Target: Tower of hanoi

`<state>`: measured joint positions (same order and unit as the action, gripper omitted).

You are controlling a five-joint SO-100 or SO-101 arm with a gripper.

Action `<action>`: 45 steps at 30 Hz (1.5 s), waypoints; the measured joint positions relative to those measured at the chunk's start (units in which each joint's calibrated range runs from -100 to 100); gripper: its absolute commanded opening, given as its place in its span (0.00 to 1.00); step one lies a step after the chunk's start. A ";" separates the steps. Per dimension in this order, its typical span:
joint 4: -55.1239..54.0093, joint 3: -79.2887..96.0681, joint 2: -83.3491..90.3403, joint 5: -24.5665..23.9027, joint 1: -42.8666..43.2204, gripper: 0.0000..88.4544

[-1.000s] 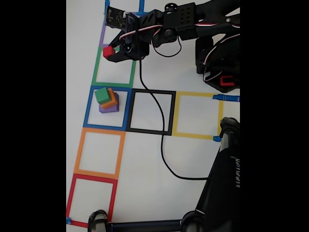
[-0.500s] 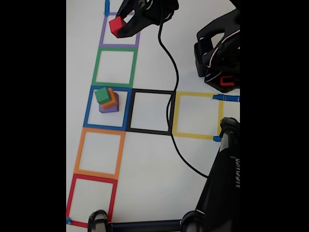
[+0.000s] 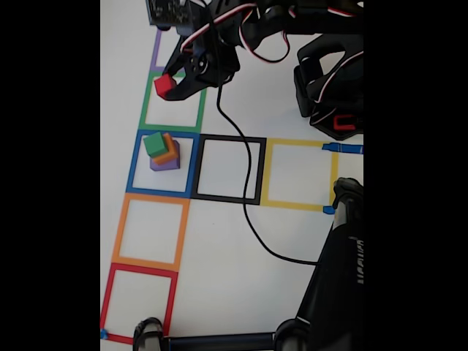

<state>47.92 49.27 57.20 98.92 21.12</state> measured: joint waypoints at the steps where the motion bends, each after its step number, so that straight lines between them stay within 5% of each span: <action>1: -5.16 4.78 -0.08 -0.36 0.00 0.02; 9: -36.84 21.34 -12.24 0.36 1.40 0.02; 18: -52.56 21.34 -25.66 0.36 2.93 0.02; 45: -63.20 21.25 -36.98 0.36 3.39 0.03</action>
<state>-15.28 70.52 20.22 99.28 24.52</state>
